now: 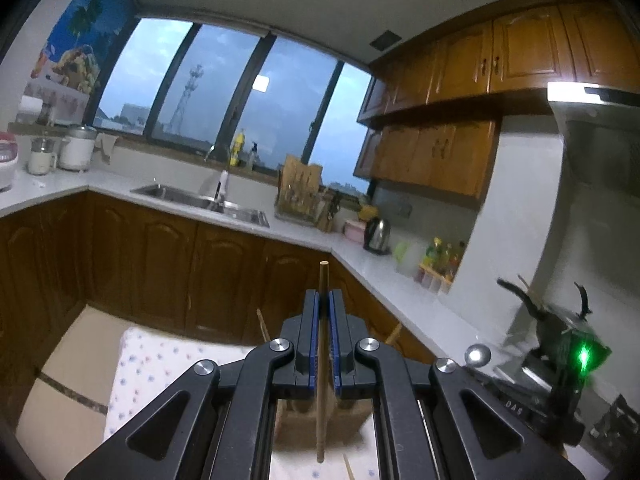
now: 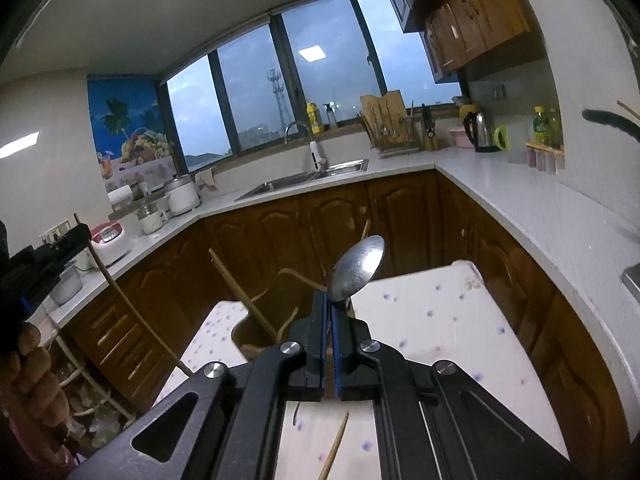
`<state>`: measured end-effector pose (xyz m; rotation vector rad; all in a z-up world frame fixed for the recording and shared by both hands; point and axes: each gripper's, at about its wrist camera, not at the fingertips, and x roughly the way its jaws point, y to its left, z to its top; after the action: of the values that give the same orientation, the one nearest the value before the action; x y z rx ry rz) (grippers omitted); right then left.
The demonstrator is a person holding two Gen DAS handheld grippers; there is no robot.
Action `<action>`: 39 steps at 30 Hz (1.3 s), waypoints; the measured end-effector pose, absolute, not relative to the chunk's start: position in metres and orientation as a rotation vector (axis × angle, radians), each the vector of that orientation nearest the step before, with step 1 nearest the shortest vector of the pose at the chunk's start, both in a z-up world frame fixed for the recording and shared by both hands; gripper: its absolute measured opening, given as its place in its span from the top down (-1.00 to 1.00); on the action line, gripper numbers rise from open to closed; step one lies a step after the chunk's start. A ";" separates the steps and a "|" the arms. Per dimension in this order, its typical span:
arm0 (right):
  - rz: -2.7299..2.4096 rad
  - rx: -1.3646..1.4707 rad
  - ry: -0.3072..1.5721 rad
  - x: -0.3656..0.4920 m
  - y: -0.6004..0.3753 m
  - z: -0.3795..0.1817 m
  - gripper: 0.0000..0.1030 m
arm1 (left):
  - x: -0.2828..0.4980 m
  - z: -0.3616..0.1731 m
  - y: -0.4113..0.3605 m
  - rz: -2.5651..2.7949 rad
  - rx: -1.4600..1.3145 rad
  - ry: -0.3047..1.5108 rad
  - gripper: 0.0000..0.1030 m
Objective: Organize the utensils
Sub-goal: 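Lift the spoon and chopstick with both tools and carry them over the holder, then open the right tool to drop the spoon in while the left tool releases its chopstick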
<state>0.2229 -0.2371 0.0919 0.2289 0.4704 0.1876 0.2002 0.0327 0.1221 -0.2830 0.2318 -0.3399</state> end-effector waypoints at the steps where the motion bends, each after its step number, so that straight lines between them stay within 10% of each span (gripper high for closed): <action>1: 0.185 0.226 0.464 0.229 -0.237 0.094 0.96 | 0.206 0.123 0.032 -0.333 -0.285 0.217 0.94; 39: 0.178 0.129 0.627 0.323 -0.208 0.013 0.96 | 0.360 0.034 -0.009 -0.248 -0.252 0.390 0.89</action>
<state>0.3233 -0.2077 0.0127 0.1286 0.6270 0.1777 0.3601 -0.0087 0.0344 -0.2522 0.3898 -0.2479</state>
